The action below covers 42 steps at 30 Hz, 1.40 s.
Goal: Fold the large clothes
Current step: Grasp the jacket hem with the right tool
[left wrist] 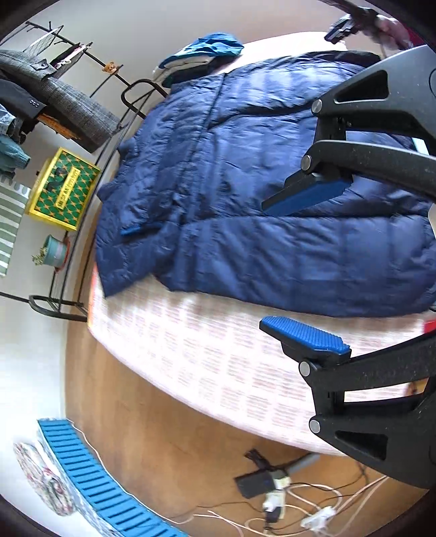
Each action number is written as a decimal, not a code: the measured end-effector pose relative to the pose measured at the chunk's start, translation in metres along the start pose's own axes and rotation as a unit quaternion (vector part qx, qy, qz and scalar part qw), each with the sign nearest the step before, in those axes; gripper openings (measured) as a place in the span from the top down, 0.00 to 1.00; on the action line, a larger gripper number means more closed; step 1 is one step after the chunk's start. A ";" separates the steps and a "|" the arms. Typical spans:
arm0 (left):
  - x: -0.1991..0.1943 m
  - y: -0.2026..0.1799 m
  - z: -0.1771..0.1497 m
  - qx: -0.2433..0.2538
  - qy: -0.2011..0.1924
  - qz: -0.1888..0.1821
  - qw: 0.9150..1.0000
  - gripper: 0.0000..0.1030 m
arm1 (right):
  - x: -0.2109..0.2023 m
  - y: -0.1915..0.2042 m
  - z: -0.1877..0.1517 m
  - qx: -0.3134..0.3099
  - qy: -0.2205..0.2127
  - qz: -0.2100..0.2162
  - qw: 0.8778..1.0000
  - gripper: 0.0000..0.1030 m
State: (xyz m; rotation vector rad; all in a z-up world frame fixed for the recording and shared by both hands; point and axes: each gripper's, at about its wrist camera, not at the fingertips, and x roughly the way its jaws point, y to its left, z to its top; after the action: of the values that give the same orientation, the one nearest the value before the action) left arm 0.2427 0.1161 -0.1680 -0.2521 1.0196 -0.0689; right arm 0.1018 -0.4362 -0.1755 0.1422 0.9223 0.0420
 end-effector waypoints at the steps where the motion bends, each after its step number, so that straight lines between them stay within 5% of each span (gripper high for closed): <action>1: 0.000 0.006 -0.013 -0.008 0.011 -0.001 1.000 0.38 | 0.002 -0.005 0.000 0.006 0.004 0.004 1.000 0.34; 12: 0.038 0.053 -0.097 -0.104 0.108 -0.032 0.988 0.38 | 0.034 -0.045 -0.018 0.104 0.094 0.098 0.985 0.32; 19: 0.050 0.046 -0.108 -0.086 0.129 -0.025 0.988 0.38 | 0.045 -0.036 -0.024 0.106 0.122 0.118 0.980 0.35; 22: 0.050 0.048 -0.112 -0.088 0.129 -0.030 0.987 0.38 | 0.050 -0.034 -0.026 0.088 0.129 0.099 0.983 0.54; 24: 0.048 0.049 -0.114 -0.087 0.129 -0.034 0.987 0.38 | 0.051 -0.039 -0.026 0.082 0.135 0.085 0.984 0.80; 26: 0.047 0.048 -0.115 -0.085 0.128 -0.038 0.987 0.38 | 0.051 -0.047 -0.026 0.092 0.136 0.081 0.983 0.86; 28: 0.047 0.043 -0.116 -0.075 0.127 -0.040 0.988 0.47 | 0.051 -0.048 -0.025 0.098 0.134 0.087 0.982 0.85; 33: 0.050 0.032 -0.116 -0.058 0.134 -0.052 0.988 0.90 | 0.047 -0.044 -0.025 0.109 0.135 0.138 0.975 0.61; 37: 0.045 0.020 -0.113 -0.045 0.118 -0.047 0.991 0.96 | 0.051 -0.028 -0.026 0.075 0.138 0.128 0.979 0.61; 38: 0.041 0.017 -0.111 -0.044 0.112 -0.051 0.991 0.97 | 0.051 -0.024 -0.025 0.069 0.138 0.129 0.980 0.66; 39: 0.036 0.014 -0.108 -0.044 0.102 -0.057 0.992 0.97 | 0.051 -0.022 -0.026 0.068 0.140 0.134 0.979 0.83; 42: 0.020 0.009 -0.101 -0.053 0.075 -0.079 0.993 0.97 | 0.048 -0.014 -0.023 0.059 0.136 0.126 0.981 0.93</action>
State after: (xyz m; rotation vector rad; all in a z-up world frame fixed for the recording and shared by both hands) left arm 0.1668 0.1036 -0.2370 -0.4294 1.1531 -0.1793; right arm 0.1125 -0.4430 -0.2290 0.3711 1.1771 0.2464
